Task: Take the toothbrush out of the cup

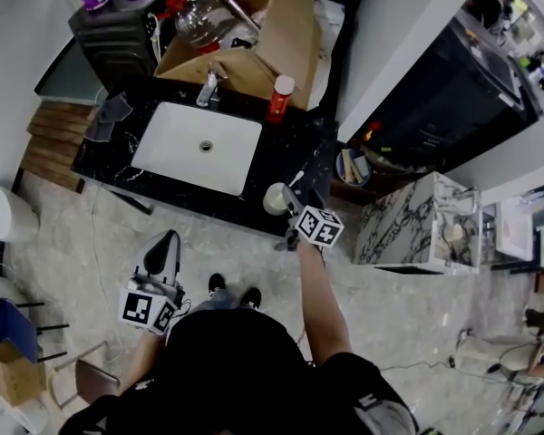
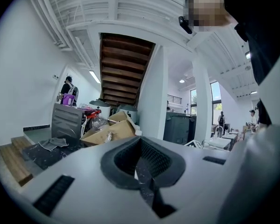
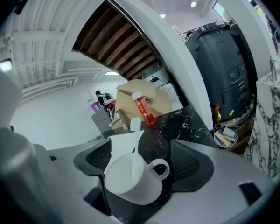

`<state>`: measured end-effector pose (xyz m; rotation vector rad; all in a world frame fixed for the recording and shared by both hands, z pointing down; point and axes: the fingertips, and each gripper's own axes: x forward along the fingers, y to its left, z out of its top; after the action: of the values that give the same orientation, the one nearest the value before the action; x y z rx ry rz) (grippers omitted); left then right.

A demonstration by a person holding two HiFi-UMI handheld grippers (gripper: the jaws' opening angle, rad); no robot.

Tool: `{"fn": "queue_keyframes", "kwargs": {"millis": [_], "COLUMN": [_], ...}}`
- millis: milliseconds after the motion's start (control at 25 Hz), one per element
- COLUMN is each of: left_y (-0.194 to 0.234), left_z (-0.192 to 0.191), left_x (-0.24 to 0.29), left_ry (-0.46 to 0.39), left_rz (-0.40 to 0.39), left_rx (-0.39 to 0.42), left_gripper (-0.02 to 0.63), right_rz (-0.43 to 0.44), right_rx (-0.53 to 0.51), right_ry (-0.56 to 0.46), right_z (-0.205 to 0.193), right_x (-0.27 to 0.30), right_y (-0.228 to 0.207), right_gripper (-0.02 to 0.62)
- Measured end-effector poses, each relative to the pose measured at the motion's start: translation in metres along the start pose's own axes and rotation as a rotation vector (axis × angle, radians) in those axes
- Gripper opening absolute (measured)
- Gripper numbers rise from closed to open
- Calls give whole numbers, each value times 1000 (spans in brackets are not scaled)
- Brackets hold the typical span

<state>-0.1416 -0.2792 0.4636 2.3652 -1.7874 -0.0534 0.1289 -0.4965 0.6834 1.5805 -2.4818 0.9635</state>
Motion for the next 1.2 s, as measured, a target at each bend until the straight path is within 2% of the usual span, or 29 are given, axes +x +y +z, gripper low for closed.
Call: {"fn": "queue_keyframes", "kwargs": {"millis": [440,800,1000,1200], "left_y": [2,5,7,8], "left_z": [-4,-6,-8,-9], "left_x": [5,6,7,7], "left_ry": [8,15,23,23], "left_rz": [3,4,6,5], "left_rx": [-7,-11,-14,-15], "left_gripper": [5,5,5,5], "right_rz": [18,28,42,62], "right_rx": [-91,-107,-114,-115], "right_ry": [80,71,61,58], "right_z": [-7,-5,-4,-4], "right_x": [20,22,24,25], "right_y": [8,9,12,14], "right_gripper": [236,102,47,38]}}
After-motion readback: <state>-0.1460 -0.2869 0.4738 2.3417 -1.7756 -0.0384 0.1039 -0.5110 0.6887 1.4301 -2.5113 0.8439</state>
